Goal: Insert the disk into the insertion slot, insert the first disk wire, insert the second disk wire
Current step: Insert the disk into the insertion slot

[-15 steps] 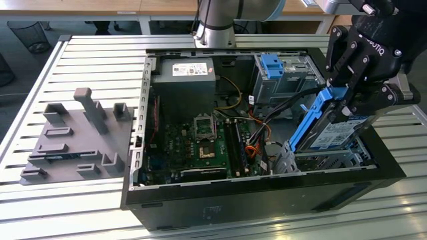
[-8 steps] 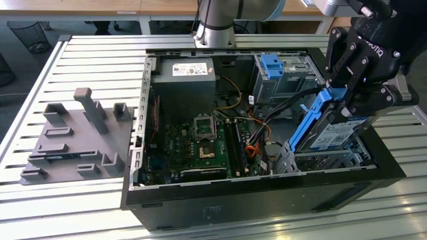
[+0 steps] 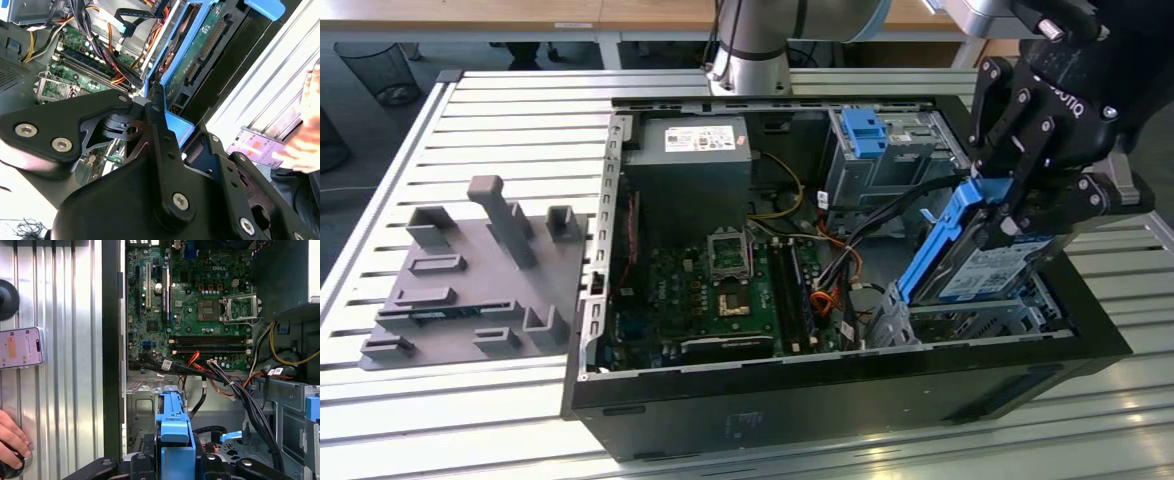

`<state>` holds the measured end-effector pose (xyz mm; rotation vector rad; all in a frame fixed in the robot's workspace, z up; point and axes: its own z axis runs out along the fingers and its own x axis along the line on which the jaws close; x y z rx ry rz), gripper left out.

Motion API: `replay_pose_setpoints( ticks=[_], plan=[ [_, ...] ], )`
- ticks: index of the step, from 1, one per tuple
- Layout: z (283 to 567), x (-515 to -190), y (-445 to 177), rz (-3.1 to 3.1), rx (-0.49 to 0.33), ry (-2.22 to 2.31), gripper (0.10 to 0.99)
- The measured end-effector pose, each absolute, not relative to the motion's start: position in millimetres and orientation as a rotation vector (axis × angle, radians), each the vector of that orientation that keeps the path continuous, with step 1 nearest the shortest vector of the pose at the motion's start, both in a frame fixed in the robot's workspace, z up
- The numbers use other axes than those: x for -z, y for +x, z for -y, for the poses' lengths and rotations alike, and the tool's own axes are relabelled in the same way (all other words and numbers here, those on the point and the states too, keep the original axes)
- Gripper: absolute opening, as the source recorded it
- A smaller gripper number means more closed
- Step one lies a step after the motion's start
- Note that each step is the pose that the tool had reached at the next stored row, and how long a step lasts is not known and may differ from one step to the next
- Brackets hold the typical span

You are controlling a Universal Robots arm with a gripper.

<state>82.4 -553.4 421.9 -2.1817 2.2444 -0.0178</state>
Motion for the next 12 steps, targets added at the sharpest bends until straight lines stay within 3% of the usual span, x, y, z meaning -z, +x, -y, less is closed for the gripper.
replay_pose_setpoints(
  ticks=[12],
  plan=[
    [553.4,-418.6,82.4,-2.244,0.018,-2.182,0.365]
  ],
)
